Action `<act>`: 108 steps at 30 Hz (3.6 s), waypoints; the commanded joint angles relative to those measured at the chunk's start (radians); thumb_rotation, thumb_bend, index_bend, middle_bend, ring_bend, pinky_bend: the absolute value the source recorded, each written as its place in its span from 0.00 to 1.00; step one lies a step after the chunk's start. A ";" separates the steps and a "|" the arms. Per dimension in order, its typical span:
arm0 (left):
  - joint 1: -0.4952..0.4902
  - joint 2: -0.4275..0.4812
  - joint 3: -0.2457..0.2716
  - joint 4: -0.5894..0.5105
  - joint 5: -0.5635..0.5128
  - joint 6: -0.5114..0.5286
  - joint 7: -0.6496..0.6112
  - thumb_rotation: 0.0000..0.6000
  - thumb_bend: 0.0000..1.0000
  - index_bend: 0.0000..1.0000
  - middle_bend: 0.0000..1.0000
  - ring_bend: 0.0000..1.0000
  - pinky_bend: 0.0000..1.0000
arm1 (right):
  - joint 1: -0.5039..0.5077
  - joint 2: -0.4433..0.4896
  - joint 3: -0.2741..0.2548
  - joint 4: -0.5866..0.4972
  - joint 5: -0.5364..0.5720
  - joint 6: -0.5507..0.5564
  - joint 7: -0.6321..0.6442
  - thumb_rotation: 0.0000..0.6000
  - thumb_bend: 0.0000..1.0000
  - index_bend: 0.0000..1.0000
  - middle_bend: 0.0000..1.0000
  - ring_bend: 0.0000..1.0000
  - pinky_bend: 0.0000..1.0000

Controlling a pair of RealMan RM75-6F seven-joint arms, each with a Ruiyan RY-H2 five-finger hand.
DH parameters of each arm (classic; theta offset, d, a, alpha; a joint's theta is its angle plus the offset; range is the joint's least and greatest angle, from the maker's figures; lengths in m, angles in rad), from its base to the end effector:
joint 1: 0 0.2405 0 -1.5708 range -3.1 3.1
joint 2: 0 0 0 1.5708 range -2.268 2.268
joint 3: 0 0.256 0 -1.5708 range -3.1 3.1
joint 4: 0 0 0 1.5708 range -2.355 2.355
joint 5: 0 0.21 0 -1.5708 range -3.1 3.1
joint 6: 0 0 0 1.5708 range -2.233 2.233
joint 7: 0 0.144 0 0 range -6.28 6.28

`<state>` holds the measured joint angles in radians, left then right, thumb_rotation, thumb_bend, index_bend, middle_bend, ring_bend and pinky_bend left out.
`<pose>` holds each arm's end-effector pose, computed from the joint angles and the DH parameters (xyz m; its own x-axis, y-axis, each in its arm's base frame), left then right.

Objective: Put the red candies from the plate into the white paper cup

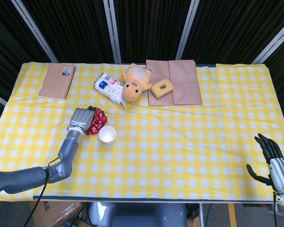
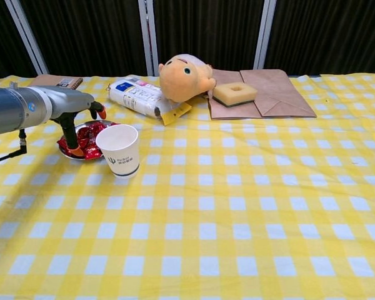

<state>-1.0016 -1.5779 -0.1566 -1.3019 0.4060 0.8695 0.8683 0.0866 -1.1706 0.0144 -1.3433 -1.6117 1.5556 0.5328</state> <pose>-0.1619 0.4094 -0.0177 0.6809 0.3786 0.6269 0.7174 -0.1726 -0.6750 -0.3408 -0.1770 0.1670 0.0970 -0.0118 0.9952 -0.9885 -0.1178 0.0950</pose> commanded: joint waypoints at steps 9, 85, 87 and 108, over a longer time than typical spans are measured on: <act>-0.021 -0.039 0.010 0.059 -0.022 -0.023 -0.008 1.00 0.18 0.17 0.15 0.90 0.91 | 0.001 0.000 0.003 0.000 0.004 -0.004 0.004 1.00 0.42 0.00 0.00 0.00 0.00; -0.047 0.095 -0.027 -0.115 0.059 0.080 -0.018 1.00 0.42 0.52 0.50 0.91 0.92 | -0.013 -0.015 0.019 0.018 0.008 0.027 0.009 1.00 0.42 0.00 0.00 0.00 0.00; -0.056 0.114 -0.031 -0.155 0.058 0.091 -0.005 1.00 0.42 0.53 0.50 0.91 0.92 | -0.013 -0.015 0.020 0.018 0.009 0.027 0.009 1.00 0.42 0.00 0.00 0.00 0.00; -0.120 0.131 0.008 -0.460 0.068 0.192 0.079 1.00 0.42 0.53 0.50 0.91 0.92 | -0.013 -0.017 0.022 0.021 0.002 0.036 0.015 1.00 0.42 0.00 0.00 0.00 0.00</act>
<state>-1.1200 -1.4388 -0.1595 -1.7478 0.4687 1.0550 0.9443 0.0740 -1.1878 0.0361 -1.3224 -1.6090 1.5917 0.5473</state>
